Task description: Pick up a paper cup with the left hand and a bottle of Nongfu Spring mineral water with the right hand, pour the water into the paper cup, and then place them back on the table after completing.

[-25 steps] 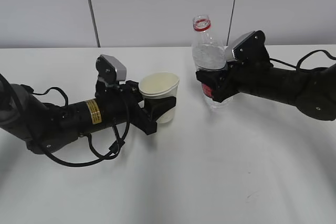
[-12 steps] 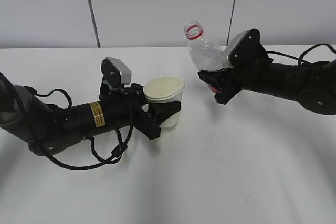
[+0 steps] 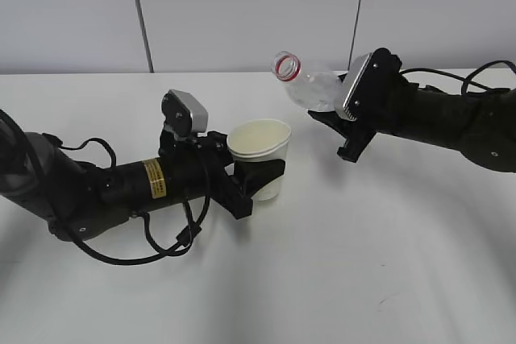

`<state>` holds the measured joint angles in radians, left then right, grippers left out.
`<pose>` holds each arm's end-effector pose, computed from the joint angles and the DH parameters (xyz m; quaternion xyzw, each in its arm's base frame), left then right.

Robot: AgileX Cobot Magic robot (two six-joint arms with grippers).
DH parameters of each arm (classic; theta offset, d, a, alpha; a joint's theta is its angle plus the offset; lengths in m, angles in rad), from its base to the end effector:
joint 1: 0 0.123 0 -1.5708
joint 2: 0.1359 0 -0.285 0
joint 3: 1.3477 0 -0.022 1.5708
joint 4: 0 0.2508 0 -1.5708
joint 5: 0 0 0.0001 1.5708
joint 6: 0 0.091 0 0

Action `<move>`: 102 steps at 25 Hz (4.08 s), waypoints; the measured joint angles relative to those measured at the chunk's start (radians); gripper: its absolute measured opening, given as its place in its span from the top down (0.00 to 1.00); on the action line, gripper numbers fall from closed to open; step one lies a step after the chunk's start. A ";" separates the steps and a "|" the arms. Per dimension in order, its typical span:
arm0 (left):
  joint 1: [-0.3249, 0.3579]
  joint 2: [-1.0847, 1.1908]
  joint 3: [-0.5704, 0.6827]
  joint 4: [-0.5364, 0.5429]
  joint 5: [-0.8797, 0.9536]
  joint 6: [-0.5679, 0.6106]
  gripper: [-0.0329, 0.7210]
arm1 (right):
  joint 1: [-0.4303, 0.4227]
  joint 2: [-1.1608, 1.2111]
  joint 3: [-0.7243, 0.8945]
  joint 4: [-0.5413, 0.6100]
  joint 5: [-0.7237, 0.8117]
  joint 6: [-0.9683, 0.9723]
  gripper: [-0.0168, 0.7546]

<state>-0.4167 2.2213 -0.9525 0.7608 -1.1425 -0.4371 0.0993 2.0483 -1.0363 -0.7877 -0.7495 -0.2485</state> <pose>0.3309 -0.2088 0.0883 0.3384 0.6728 -0.3908 0.5293 0.4013 0.0841 0.1421 -0.4999 0.6306 -0.0244 0.5931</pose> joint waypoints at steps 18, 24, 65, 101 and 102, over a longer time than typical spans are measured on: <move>-0.028 -0.012 0.000 0.006 0.000 -0.011 0.43 | 0.000 -0.025 0.000 0.091 0.038 -0.304 0.46; -0.028 -0.012 0.000 0.005 0.000 -0.012 0.43 | 0.000 -0.049 0.000 0.101 0.049 -0.384 0.46; -0.029 -0.012 0.000 0.005 0.000 -0.014 0.43 | 0.000 -0.051 0.000 0.221 0.046 -0.785 0.46; -0.029 -0.012 0.001 0.005 0.001 -0.014 0.43 | 0.000 -0.051 0.000 0.238 0.033 -0.893 0.46; -0.029 -0.012 0.001 0.005 0.002 -0.014 0.43 | 0.000 -0.051 0.000 0.239 0.031 -0.895 0.46</move>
<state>-0.4452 2.2097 -0.9517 0.7655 -1.1408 -0.4509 0.0993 1.9973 -1.0363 -0.5483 -0.7185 -1.1434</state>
